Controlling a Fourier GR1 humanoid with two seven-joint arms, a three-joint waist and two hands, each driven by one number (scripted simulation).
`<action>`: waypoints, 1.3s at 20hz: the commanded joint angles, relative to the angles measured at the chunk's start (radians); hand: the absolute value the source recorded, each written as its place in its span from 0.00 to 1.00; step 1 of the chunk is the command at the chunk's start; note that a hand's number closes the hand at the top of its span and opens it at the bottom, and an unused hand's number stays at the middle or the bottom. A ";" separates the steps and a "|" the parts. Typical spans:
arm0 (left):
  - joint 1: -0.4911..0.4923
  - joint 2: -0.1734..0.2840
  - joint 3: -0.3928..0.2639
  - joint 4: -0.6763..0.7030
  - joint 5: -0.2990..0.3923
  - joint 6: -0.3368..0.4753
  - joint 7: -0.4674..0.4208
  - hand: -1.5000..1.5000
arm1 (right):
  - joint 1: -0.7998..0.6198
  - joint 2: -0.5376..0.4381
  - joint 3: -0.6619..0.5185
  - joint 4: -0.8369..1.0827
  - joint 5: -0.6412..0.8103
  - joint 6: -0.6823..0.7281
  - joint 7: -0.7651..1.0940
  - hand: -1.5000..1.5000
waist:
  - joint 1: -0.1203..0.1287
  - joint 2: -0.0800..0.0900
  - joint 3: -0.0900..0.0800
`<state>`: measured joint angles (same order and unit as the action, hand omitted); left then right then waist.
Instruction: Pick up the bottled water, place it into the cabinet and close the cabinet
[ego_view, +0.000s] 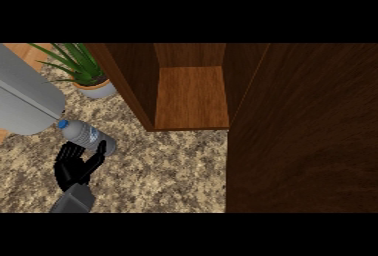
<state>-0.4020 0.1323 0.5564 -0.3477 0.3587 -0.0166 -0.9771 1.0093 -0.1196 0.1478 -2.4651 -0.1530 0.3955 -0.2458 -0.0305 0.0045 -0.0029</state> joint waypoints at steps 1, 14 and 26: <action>-0.023 -0.030 -0.047 0.041 -0.037 -0.046 -0.039 1.00 | 0.020 0.007 0.020 -0.089 -0.025 0.004 0.021 0.00 | 0.001 -0.001 0.000; 0.048 -0.131 -0.373 -0.048 -0.145 -0.267 0.028 1.00 | 0.021 -0.006 0.017 -0.089 -0.032 -0.001 0.052 0.00 | 0.021 -0.011 0.003; 0.009 -0.132 -0.708 -0.409 0.137 0.008 0.318 1.00 | -0.017 0.032 0.056 -0.094 -0.019 -0.043 0.090 0.00 | 0.026 -0.016 0.004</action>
<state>-0.3865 0.0017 -0.0594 -0.6241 0.4278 -0.1060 -0.7538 0.9637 -0.0897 0.1898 -2.4602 -0.1330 0.3628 -0.2039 -0.0065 -0.0089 0.0008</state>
